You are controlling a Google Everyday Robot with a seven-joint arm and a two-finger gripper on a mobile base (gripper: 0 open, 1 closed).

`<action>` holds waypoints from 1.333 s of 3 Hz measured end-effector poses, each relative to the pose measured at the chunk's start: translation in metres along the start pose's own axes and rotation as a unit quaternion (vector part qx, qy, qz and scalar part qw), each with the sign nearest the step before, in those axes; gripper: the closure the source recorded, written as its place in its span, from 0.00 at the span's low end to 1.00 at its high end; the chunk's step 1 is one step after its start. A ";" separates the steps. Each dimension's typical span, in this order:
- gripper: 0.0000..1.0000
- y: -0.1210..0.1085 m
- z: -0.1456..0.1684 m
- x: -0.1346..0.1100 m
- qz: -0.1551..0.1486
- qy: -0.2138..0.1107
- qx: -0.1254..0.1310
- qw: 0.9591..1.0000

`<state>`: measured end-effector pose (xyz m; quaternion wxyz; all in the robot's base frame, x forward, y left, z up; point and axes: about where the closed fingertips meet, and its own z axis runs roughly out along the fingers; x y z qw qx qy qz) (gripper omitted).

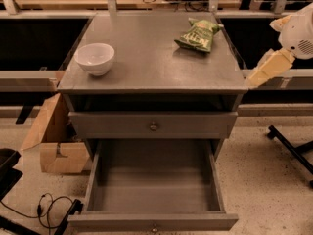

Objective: Place green jalapeno chip bag into middle drawer

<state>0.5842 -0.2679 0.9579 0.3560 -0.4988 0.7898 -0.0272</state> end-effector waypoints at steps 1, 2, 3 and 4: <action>0.00 -0.052 0.045 -0.024 0.060 -0.093 0.016 0.994; 0.00 -0.099 0.084 -0.053 0.119 -0.171 0.030 0.978; 0.00 -0.111 0.092 -0.057 0.130 -0.187 0.036 0.973; 0.00 -0.111 0.093 -0.057 0.130 -0.187 0.036 0.973</action>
Offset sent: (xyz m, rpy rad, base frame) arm 0.2197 0.0245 0.0188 0.6204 -0.2361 -0.1373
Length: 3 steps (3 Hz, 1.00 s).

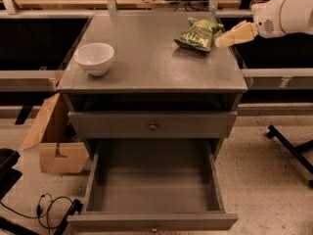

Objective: Place green jalapeno chip bag into middle drawer

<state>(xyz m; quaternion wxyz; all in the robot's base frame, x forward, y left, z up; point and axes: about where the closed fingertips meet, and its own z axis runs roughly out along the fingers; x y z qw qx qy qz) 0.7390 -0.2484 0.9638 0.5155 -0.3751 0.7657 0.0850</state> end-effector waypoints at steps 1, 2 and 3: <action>0.00 -0.020 0.041 0.004 0.008 -0.012 0.008 1.000; 0.00 -0.030 0.112 0.004 0.007 -0.031 -0.002 0.999; 0.00 -0.034 0.162 0.016 0.009 -0.021 -0.004 1.000</action>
Offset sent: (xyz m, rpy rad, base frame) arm 0.1954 0.0529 -0.0601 0.0899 -0.0933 0.0392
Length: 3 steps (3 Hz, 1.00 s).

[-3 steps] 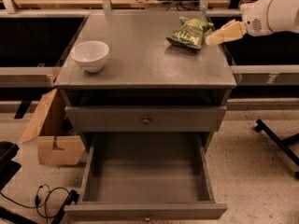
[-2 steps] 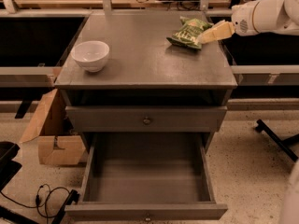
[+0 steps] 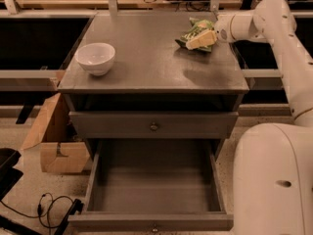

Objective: Place green jalapeno chip bag into middle drawer

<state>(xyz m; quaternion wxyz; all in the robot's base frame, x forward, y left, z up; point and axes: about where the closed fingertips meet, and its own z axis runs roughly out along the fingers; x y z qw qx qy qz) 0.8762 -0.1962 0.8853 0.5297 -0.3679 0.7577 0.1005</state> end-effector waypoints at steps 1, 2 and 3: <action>0.17 -0.002 0.029 0.012 0.004 0.014 0.006 1.000; 0.40 -0.003 0.033 0.015 0.005 0.016 0.007 1.000; 0.63 -0.003 0.033 0.015 0.005 0.016 0.007 1.000</action>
Offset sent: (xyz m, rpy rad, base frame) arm 0.0214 0.0086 -0.0232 -0.0154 0.0208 -0.0217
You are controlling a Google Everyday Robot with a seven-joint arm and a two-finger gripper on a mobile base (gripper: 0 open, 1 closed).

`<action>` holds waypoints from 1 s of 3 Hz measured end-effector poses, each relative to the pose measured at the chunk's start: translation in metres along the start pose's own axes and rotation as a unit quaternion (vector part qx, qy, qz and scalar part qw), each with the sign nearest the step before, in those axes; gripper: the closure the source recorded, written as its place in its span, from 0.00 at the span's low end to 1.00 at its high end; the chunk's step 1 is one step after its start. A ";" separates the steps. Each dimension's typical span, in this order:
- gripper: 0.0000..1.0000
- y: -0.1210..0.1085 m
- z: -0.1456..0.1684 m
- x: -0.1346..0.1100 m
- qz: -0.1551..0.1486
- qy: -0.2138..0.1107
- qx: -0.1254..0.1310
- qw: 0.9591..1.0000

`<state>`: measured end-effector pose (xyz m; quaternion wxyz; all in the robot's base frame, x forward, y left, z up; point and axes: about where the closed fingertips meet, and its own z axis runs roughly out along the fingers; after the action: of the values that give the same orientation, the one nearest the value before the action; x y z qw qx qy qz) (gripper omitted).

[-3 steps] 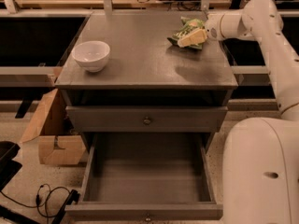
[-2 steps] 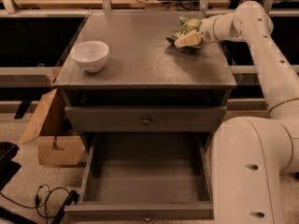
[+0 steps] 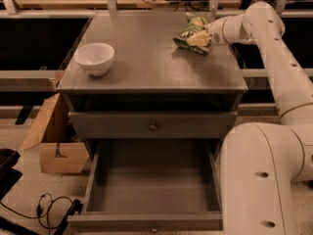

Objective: Place green jalapeno chip bag into middle drawer

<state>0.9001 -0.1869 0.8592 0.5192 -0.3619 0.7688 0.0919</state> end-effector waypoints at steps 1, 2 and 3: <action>0.86 0.000 0.000 0.000 0.000 0.000 0.000 1.000; 1.00 0.004 0.003 -0.006 -0.007 -0.003 -0.005 1.000; 1.00 0.006 -0.022 -0.029 -0.024 -0.006 -0.003 1.000</action>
Offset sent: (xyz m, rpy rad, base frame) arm 0.0012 0.0079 0.0156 -0.0100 -0.0272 0.0285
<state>0.8860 -0.1808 0.8932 0.5252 -0.3812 0.7562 0.0838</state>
